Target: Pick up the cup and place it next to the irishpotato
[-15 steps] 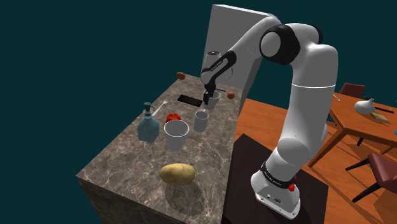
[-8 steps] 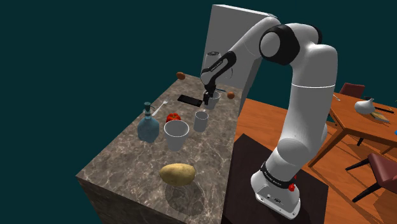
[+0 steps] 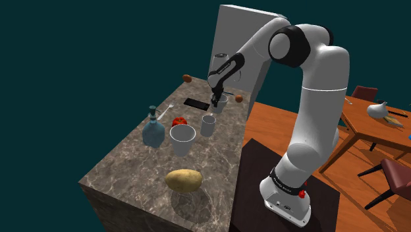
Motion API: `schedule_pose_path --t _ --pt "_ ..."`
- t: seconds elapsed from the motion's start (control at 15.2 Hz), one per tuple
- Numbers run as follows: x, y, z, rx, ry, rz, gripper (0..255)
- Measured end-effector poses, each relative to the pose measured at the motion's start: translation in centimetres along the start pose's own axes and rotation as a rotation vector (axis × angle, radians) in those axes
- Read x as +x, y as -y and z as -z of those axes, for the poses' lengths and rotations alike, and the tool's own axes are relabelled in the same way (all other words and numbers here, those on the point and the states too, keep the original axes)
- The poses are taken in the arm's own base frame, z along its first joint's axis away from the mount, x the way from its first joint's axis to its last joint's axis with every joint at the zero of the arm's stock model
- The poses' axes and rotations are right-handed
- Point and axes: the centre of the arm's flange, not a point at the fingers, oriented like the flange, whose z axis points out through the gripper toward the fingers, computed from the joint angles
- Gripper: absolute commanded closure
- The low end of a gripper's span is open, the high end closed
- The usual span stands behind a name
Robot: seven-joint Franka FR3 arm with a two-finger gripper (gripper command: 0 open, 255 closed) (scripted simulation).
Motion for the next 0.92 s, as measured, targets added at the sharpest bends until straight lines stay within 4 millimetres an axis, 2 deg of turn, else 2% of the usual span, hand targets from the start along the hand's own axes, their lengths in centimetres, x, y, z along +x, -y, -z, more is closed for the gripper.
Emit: schedule_pose_path --t 0.26,0.92 --pt "0.0 -0.1 0.6 0.0 0.0 0.0 255" --pt "-0.3 -0.9 5.8 0.0 0.0 0.0 255"
